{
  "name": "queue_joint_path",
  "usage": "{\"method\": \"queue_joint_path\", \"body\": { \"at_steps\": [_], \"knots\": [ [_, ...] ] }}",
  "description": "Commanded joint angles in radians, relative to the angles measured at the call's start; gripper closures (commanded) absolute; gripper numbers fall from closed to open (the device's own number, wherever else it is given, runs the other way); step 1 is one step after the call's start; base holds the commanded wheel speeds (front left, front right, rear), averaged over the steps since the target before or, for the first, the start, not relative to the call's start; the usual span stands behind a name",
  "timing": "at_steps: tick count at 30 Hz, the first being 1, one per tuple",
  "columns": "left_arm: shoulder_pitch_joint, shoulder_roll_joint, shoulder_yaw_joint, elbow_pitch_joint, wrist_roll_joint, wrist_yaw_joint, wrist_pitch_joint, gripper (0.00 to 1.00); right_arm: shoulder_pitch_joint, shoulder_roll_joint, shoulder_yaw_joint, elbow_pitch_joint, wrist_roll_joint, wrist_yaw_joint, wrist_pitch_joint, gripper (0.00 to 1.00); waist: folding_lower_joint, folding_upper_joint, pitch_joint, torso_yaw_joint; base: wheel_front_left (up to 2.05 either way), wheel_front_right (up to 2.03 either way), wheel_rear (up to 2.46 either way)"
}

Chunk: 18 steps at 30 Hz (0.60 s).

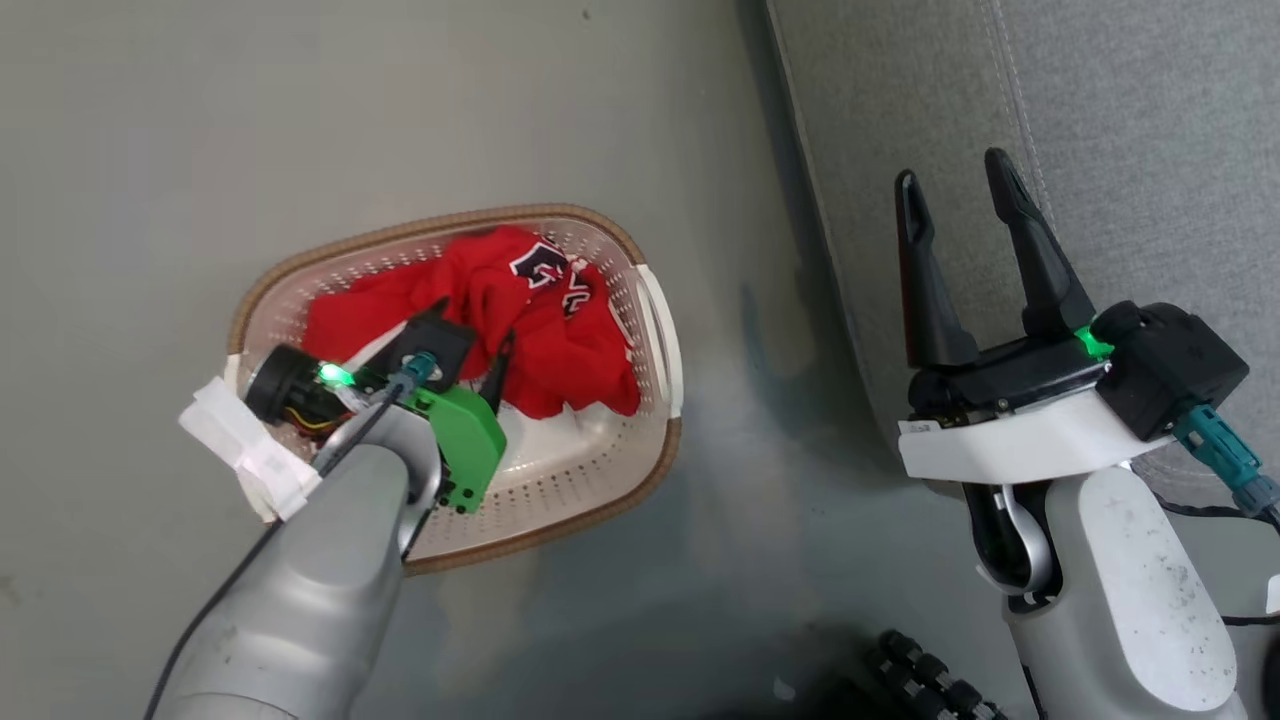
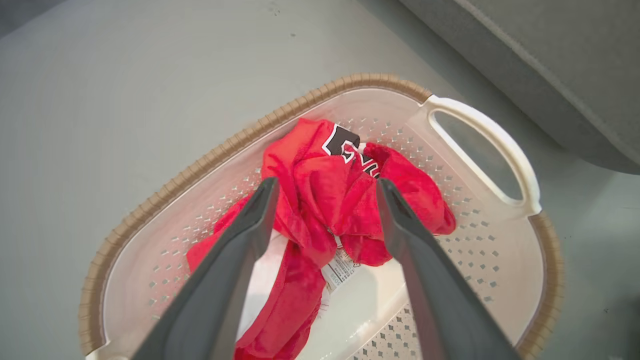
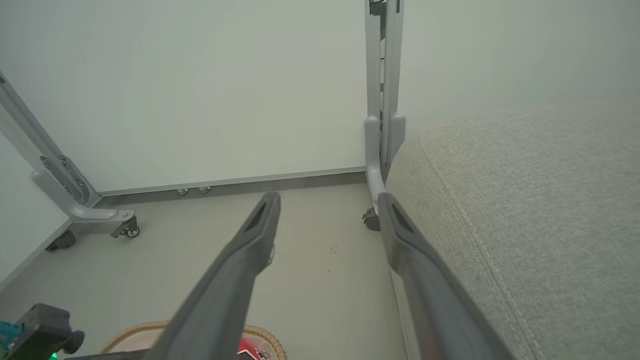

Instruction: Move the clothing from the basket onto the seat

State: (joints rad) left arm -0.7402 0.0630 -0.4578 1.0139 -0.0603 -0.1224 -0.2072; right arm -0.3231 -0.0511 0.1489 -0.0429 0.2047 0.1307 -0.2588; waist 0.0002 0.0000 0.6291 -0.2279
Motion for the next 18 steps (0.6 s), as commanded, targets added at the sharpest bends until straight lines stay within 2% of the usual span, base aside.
{"method": "queue_joint_path", "body": {
  "at_steps": [1,7,18],
  "knots": [
    [-0.041,0.027,0.005,0.03,0.0,0.011,0.008,0.0,-0.026,0.001,0.007,-0.005,0.018,0.0,-0.007,0.0,-0.0002,0.0,0.144,-0.119,0.0,0.0,0.0],
    [-0.123,0.07,0.013,0.139,-0.003,0.032,0.034,0.0,-0.048,0.001,0.028,-0.03,0.06,0.0,-0.007,0.0,-0.0002,0.0,0.208,-0.156,0.0,0.0,0.0],
    [-0.236,0.148,-0.011,0.23,0.02,0.057,0.074,0.0,-0.07,0.001,0.067,-0.042,0.11,0.0,-0.007,0.0,-0.0002,0.0,0.284,-0.194,0.0,0.0,0.0]
  ]
}}
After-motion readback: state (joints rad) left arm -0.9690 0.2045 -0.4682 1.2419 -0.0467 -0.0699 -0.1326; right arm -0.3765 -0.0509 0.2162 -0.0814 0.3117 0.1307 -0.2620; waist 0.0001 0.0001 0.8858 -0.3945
